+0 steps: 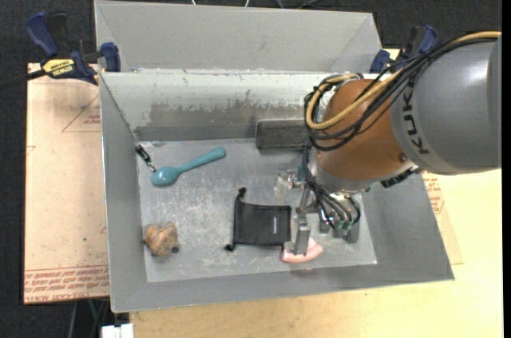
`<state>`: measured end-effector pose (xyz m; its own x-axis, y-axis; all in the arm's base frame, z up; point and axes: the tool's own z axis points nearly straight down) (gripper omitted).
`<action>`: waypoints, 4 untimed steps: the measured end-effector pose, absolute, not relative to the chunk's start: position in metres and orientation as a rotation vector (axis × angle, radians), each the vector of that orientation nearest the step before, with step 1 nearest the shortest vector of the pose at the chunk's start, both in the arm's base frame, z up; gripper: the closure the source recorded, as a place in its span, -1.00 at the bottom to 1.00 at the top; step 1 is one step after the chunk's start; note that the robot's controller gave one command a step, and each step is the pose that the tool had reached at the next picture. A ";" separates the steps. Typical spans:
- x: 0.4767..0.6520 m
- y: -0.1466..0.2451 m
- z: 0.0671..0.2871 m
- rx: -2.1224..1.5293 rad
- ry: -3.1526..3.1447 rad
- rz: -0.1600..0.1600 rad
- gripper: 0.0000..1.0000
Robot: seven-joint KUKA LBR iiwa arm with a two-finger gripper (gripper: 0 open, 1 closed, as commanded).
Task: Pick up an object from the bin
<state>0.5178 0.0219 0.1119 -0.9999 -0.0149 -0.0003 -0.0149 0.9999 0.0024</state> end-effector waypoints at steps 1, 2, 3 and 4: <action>0.514 0.033 0.069 -0.002 3.138 0.005 -1.00; 0.522 0.037 0.071 0.158 3.132 0.006 1.00; 0.522 0.037 0.071 0.159 3.132 0.007 1.00; 0.522 0.035 0.071 0.146 3.131 0.013 1.00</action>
Offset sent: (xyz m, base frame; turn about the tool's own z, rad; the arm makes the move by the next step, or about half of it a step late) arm 0.0027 0.0146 -0.0419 0.1147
